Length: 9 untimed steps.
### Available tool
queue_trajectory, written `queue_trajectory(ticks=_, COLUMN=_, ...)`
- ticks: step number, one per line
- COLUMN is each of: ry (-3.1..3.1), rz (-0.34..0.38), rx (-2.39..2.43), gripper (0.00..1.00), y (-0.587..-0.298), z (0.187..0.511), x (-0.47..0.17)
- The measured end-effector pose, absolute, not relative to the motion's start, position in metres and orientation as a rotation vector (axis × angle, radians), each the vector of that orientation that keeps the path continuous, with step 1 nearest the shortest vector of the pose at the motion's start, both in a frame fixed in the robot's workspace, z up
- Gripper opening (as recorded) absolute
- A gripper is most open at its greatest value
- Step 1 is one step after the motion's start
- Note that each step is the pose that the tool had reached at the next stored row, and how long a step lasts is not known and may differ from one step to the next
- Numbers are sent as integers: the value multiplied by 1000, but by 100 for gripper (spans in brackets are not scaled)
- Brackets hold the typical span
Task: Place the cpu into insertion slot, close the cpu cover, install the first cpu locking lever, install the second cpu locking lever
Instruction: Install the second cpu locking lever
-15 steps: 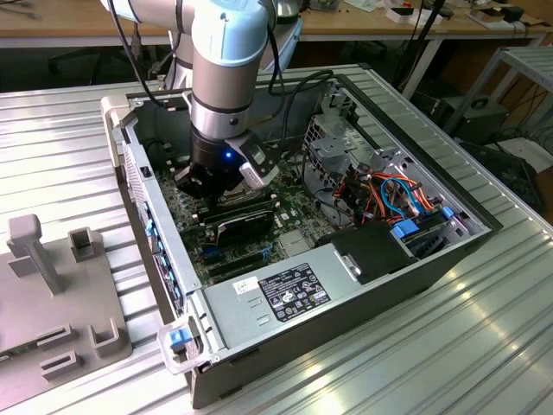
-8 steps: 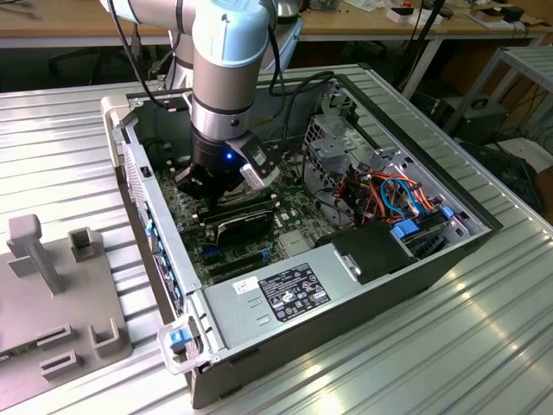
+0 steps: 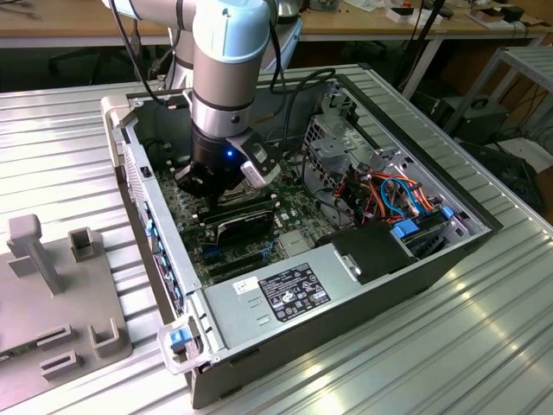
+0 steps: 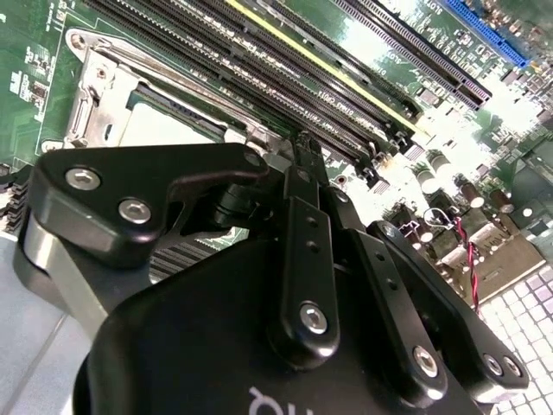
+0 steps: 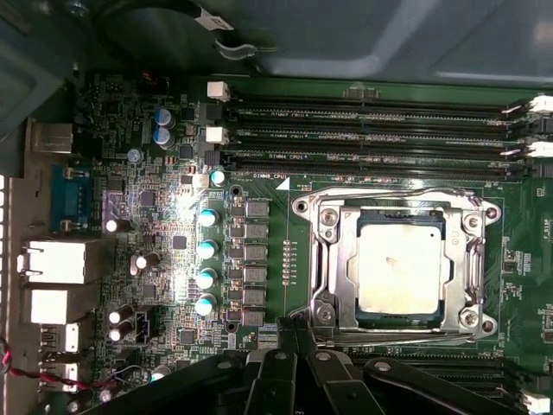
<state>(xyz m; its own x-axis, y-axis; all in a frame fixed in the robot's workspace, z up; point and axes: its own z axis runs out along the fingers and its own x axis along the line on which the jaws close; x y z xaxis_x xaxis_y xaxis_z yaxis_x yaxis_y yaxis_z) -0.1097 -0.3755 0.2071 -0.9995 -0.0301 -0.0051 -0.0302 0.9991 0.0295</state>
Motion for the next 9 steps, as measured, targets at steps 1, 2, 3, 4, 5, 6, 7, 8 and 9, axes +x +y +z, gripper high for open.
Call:
queue_trajectory(ticks=1, ry=3136, rz=46, rx=-47, gripper=11, y=-375, z=208, x=-110)
queue_trajectory(ticks=2, ry=3137, rz=46, rx=-47, gripper=11, y=-375, z=210, x=-110)
queue_trajectory(ticks=3, ry=3137, rz=46, rx=-47, gripper=11, y=-374, z=213, x=-110)
queue_trajectory(ticks=4, ry=3137, rz=46, rx=-47, gripper=11, y=-374, z=214, x=-110)
queue_trajectory(ticks=5, ry=3137, rz=46, rx=-47, gripper=11, y=-374, z=217, x=-110)
queue_trajectory(ticks=6, ry=3137, rz=46, rx=-47, gripper=11, y=-374, z=221, x=-110)
queue_trajectory(ticks=7, ry=3137, rz=46, rx=-47, gripper=11, y=-373, z=222, x=-110)
queue_trajectory(ticks=8, ry=3136, rz=46, rx=-47, gripper=11, y=-373, z=224, x=-110)
queue_trajectory(ticks=9, ry=3137, rz=46, rx=-47, gripper=11, y=-373, z=226, x=-110)
